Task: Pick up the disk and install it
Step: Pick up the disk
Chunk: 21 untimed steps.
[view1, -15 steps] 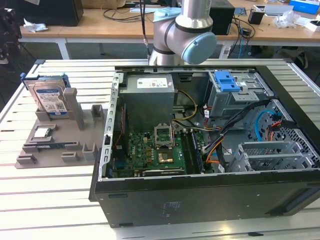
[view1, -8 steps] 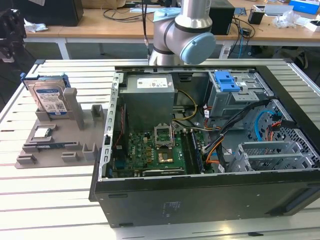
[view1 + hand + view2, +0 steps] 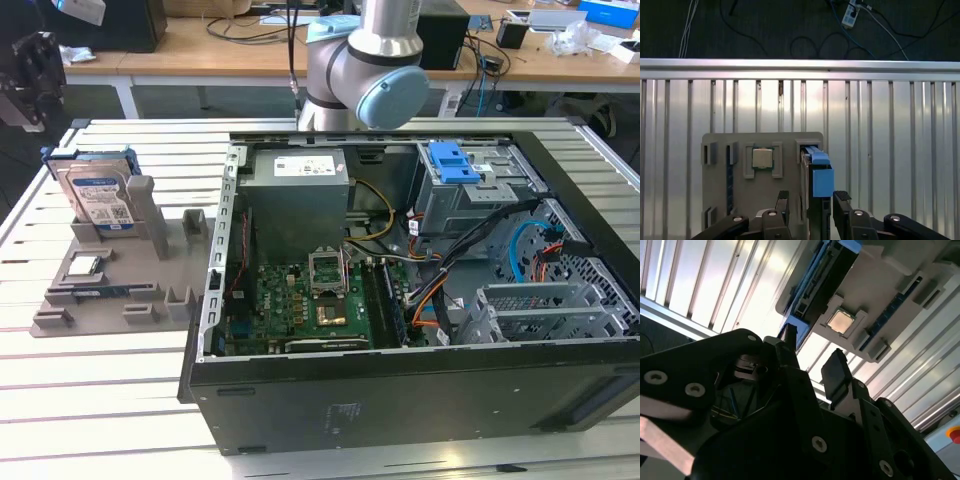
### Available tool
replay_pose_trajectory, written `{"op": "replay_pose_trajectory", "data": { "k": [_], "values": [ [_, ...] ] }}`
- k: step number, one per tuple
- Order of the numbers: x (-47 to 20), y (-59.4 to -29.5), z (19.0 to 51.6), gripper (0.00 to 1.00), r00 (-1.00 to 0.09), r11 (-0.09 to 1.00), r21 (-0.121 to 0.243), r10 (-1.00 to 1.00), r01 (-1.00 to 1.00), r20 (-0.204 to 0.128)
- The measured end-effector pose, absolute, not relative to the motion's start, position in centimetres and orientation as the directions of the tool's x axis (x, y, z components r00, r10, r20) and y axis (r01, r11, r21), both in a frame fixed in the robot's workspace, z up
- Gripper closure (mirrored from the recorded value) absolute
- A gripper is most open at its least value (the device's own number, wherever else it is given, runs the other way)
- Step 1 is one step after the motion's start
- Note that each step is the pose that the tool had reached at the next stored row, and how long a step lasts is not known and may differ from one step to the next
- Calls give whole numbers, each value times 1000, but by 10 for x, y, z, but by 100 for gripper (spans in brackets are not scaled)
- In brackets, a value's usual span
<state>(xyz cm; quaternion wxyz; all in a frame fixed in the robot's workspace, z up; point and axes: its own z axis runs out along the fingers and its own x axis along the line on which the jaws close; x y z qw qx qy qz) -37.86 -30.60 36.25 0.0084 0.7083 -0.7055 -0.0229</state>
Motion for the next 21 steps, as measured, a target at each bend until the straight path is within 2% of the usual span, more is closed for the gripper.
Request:
{"op": "replay_pose_trajectory", "data": {
  "k": [21],
  "values": [
    [-376,-299,312,52,14,-14,44,-1000,-999,-15]
  ]
}}
